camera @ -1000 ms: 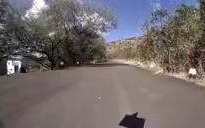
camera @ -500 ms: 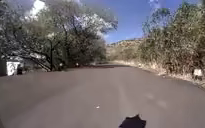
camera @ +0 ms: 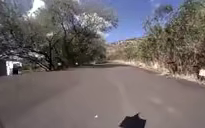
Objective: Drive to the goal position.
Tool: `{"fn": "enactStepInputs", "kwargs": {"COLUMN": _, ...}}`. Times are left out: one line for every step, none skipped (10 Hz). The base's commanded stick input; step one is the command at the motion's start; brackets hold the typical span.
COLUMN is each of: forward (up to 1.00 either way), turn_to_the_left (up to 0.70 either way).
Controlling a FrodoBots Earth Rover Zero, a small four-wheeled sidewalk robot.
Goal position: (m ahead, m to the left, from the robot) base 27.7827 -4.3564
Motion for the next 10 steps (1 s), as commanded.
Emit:
{"fn": "enactStepInputs", "kwargs": {"forward": 0.5, "turn_to_the_left": 0.0}}
{"fn": "enactStepInputs", "kwargs": {"forward": 0.5, "turn_to_the_left": 0.0}}
{"fn": "enactStepInputs", "kwargs": {"forward": 0.5, "turn_to_the_left": 0.0}}
{"fn": "enactStepInputs", "kwargs": {"forward": 0.5, "turn_to_the_left": 0.0}}
{"fn": "enactStepInputs", "kwargs": {"forward": 0.5, "turn_to_the_left": 0.0}}
{"fn": "enactStepInputs", "kwargs": {"forward": 0.5, "turn_to_the_left": 0.0}}
{"fn": "enactStepInputs", "kwargs": {"forward": 0.5, "turn_to_the_left": 0.0}}
{"fn": "enactStepInputs", "kwargs": {"forward": 0.5, "turn_to_the_left": 0.0}}
{"fn": "enactStepInputs", "kwargs": {"forward": 0.5, "turn_to_the_left": 0.0}}
{"fn": "enactStepInputs", "kwargs": {"forward": 0.5, "turn_to_the_left": 0.0}}
